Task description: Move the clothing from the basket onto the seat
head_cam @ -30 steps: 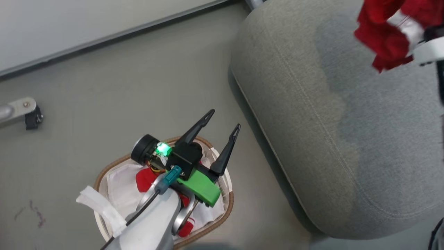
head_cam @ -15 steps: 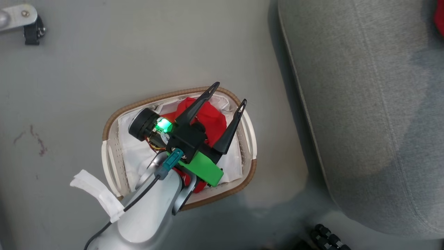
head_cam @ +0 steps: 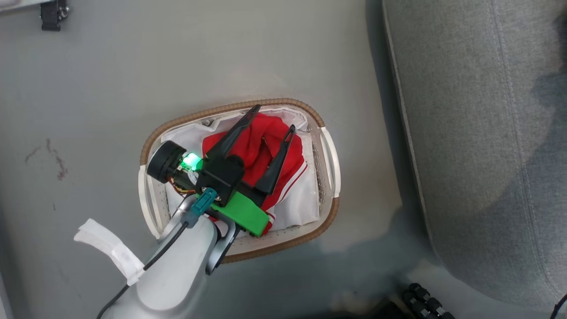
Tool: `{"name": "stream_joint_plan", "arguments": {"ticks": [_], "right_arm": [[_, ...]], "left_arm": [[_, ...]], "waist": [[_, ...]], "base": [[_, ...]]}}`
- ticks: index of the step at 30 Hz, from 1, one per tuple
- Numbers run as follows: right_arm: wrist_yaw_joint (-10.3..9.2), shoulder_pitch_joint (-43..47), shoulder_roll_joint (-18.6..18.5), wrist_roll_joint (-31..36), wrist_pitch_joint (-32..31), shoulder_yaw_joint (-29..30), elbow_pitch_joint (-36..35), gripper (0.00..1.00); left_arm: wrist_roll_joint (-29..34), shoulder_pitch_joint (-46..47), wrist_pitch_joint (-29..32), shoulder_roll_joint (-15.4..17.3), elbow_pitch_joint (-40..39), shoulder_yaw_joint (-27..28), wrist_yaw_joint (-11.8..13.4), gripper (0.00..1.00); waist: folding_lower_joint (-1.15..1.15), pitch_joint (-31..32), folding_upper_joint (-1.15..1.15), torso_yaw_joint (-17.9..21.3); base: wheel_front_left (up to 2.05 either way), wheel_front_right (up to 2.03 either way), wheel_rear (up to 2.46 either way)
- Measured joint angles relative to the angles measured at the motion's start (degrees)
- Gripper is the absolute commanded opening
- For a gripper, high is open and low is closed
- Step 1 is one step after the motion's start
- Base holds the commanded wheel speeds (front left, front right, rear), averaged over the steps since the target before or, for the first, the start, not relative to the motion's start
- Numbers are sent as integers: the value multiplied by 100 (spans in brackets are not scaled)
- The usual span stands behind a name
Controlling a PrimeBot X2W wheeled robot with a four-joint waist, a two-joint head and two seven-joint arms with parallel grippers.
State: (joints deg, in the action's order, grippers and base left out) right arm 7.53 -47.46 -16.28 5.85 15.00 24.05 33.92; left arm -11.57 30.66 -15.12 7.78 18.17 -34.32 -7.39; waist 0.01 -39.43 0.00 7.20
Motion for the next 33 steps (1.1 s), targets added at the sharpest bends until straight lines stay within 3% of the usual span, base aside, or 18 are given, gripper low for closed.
{"name": "stream_joint_plan", "arguments": {"ticks": [17, 27, 33], "right_arm": [[0, 878, -74, -156, 0, -588, -577, 100], [0, 1100, 245, -409, 0, -1370, -715, 100], [0, 1579, 615, -603, 1, -1645, -950, 100]], "left_arm": [[-245, -647, 0, -181, -57, 794, 0, 100], [-404, -1400, 0, -414, 45, 1791, 0, 100], [-394, -1831, 0, -466, 67, 2392, 0, 100]], "waist": [[-1, 1136, 0, 142], [-1, 2141, 0, -83], [-1, 2656, 0, -317]], "base": [[0, 0, 0], [0, 0, 0], [0, 0, 0]]}}
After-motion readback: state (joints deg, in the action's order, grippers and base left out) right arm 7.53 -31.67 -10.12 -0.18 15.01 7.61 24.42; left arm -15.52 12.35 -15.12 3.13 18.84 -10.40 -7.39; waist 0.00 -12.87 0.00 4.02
